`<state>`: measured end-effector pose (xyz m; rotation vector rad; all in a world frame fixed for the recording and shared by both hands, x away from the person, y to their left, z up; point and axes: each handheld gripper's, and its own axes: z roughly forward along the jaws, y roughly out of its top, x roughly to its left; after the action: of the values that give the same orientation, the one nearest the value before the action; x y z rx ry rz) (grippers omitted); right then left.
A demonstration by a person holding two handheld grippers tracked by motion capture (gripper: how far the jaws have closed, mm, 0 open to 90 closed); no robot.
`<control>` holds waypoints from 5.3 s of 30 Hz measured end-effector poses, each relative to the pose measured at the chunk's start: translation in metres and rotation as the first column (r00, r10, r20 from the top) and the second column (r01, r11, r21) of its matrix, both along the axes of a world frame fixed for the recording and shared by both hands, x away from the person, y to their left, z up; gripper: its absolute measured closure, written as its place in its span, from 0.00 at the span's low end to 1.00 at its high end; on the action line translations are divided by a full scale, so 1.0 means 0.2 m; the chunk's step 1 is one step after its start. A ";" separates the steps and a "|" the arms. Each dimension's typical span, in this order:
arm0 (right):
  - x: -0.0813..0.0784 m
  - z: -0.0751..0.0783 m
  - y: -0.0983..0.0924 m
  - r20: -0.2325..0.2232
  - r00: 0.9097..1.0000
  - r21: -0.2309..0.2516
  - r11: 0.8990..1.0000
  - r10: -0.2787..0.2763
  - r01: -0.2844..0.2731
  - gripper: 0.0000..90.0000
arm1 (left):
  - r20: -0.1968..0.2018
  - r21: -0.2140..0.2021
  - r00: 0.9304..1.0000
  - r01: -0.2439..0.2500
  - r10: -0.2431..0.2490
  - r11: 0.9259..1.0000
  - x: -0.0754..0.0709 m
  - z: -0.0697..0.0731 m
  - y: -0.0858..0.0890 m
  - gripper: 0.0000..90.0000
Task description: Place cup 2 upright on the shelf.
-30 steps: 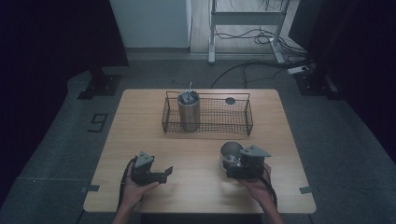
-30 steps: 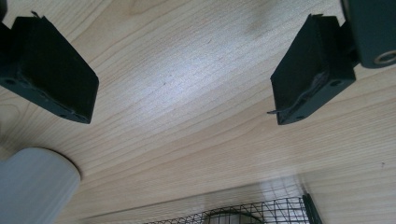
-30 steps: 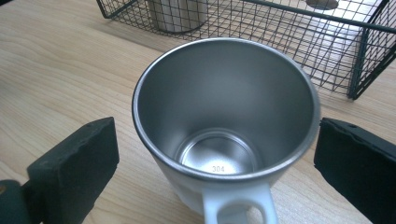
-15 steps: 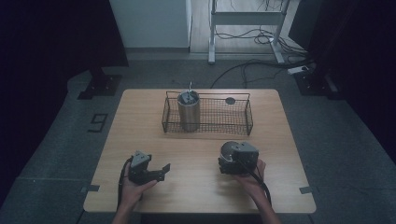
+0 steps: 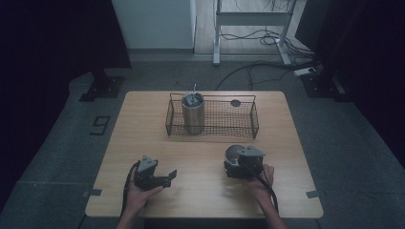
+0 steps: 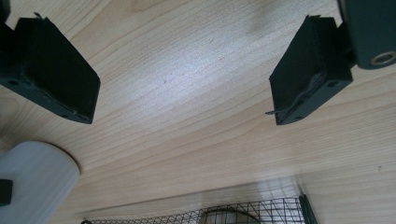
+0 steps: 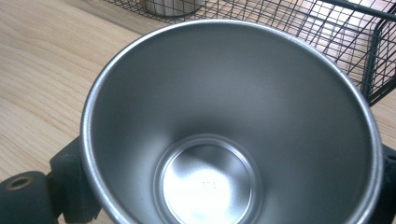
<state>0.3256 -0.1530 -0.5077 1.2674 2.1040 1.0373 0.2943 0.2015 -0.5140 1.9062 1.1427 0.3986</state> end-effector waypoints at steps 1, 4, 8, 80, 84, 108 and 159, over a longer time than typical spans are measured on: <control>0.00 0.00 0.00 -0.004 1.000 0.001 1.000 0.008 -0.008 0.08 | -0.001 0.001 1.000 0.001 -0.001 1.000 0.00 0.00 0.00 0.09; 0.00 0.00 -0.01 -0.008 1.000 0.010 1.000 0.011 -0.011 0.08 | -0.008 0.007 1.000 0.006 -0.006 1.000 0.00 -0.01 0.00 0.09; 0.00 0.01 -0.02 -0.013 1.000 0.024 1.000 0.016 -0.016 0.08 | -0.013 0.010 1.000 0.003 -0.003 1.000 0.00 -0.01 -0.01 0.09; 0.12 0.52 -0.12 0.071 0.994 0.123 0.989 0.078 -0.086 0.08 | -0.059 0.056 0.996 0.063 -0.060 0.996 0.00 -0.06 -0.09 0.11; 0.14 0.53 -0.12 0.070 0.994 0.136 0.987 0.079 -0.088 0.08 | -0.060 0.058 0.996 0.068 -0.065 0.996 0.00 -0.06 -0.10 0.11; 0.28 0.60 -0.10 0.072 0.995 0.088 0.993 0.072 -0.078 0.08 | -0.055 0.060 0.997 0.065 -0.062 0.996 0.00 -0.07 -0.11 0.11; 0.59 0.63 -0.13 0.032 0.999 0.071 0.997 0.028 -0.030 0.08 | -0.075 0.080 0.994 0.088 -0.082 0.993 -0.01 -0.09 -0.14 0.11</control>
<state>0.4436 -0.1780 -0.3810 1.2493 2.0852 1.1466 0.2924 0.1733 -0.5328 2.0488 1.1023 0.3382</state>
